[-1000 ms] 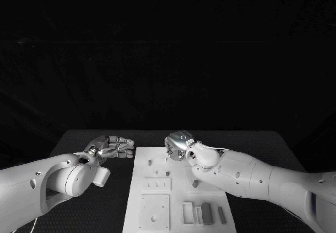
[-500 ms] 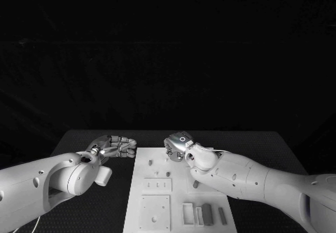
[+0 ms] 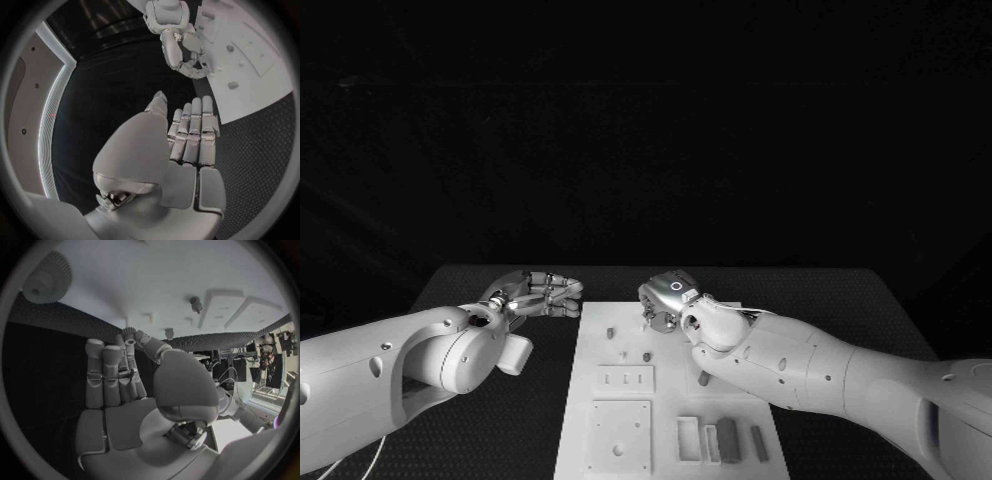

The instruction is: Assemble the parts on the task board

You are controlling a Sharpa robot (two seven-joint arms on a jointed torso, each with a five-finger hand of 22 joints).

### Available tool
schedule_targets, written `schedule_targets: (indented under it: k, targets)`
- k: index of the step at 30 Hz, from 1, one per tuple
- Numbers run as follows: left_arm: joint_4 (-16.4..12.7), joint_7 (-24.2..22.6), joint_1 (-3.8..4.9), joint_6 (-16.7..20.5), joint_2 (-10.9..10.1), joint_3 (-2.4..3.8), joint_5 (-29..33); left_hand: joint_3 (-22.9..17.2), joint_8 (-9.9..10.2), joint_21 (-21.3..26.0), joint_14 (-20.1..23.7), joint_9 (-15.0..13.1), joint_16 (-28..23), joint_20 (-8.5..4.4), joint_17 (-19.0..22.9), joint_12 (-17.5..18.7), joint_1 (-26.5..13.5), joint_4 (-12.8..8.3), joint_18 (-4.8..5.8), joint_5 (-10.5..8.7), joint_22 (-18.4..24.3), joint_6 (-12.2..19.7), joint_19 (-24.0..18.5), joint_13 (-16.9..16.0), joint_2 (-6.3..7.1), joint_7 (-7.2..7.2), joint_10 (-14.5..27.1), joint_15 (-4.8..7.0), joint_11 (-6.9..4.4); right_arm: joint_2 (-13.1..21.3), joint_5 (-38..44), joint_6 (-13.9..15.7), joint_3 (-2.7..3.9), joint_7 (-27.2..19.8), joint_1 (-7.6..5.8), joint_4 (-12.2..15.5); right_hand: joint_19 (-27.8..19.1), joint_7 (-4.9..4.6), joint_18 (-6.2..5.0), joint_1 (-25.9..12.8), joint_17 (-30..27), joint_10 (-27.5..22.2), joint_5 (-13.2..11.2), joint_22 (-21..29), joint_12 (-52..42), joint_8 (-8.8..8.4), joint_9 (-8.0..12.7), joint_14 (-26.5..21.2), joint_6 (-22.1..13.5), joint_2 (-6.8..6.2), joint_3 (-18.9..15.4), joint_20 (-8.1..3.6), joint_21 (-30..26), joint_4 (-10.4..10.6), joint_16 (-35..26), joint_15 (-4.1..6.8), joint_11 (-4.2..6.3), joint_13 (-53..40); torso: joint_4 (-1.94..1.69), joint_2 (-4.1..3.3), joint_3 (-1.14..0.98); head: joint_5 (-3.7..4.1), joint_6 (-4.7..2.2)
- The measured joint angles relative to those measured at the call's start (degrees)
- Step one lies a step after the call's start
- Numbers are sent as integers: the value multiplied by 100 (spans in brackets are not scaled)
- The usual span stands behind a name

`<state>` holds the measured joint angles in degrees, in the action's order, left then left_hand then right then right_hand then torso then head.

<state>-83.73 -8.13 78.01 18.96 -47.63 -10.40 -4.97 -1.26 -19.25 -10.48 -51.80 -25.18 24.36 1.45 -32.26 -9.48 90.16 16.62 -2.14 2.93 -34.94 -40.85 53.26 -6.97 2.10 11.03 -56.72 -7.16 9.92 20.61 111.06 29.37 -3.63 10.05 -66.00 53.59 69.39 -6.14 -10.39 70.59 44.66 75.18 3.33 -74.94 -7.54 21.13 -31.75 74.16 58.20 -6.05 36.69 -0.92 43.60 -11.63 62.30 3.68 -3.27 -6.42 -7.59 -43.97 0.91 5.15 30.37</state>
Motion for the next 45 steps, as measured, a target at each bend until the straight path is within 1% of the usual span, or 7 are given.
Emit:
schedule_targets:
  k: [6,13,25,30,32,41,45]
  targets:
    - [-16,1,29,-2,3,0,-3,0,0,0,0,5,0,0,-1,0,0,0,2,0,0,0,0,0,0,0,0,0,0,-44,-6,0,0,-3,0,-58,-1,0,3,0,0,0,-1,0,1,0,3,-2,0,0,0,0,0,-1,0,-1,0,0,-7,-1,1,-14,13]
    - [-26,1,56,-2,1,0,-6,0,0,0,0,5,-22,0,-9,0,0,0,4,0,0,0,0,0,0,0,0,0,0,-90,-17,-3,-1,-6,0,-111,-14,0,20,0,0,0,-6,0,11,0,4,-6,0,0,14,-11,0,12,0,-4,0,0,-7,-6,2,-38,27]
    - [-28,3,72,-4,7,0,-15,0,0,0,0,10,-22,0,-15,0,0,0,8,0,4,0,0,0,0,0,0,0,0,-117,-93,-44,-3,-37,1,-115,-23,-1,21,1,0,0,1,0,30,0,6,-22,-1,1,17,-4,0,10,-1,-2,0,0,3,-5,10,-54,49]
    - [-28,5,74,-5,6,0,-17,0,0,0,0,10,-22,0,-15,0,0,0,-10,0,4,0,0,0,0,0,0,0,0,-137,-159,-83,-14,-93,11,-170,-24,-1,21,1,-6,0,1,0,33,0,7,-28,-1,1,17,-3,0,10,-1,-9,0,0,4,-3,10,-54,48]
    - [-28,5,75,-5,6,0,-18,0,0,0,0,10,-22,0,-17,0,0,0,-50,0,4,0,0,0,0,0,0,0,0,-140,-176,-97,-14,-106,17,-170,-24,-1,21,1,-6,0,1,0,27,0,7,-28,-1,1,17,-3,0,10,-1,-9,0,0,4,-3,9,-51,44]
    - [-24,6,75,-6,13,0,-21,0,0,0,-20,14,-22,0,-25,0,0,0,-50,0,3,0,0,-1,0,0,0,-20,0,-194,-207,-143,-20,-146,49,-177,-20,-1,21,1,-5,0,0,0,21,0,-1,-31,-1,1,15,2,0,6,23,-13,0,0,7,-5,9,-52,32]
    - [-25,6,76,-7,12,0,-22,0,0,0,-41,15,-31,0,-25,0,0,0,-49,0,3,0,0,0,0,0,0,0,0,-196,-221,-151,-20,-158,49,-224,-31,-1,21,1,-13,0,0,0,21,-9,-1,-31,-1,1,15,-7,0,5,23,-14,0,0,9,-9,9,-53,27]
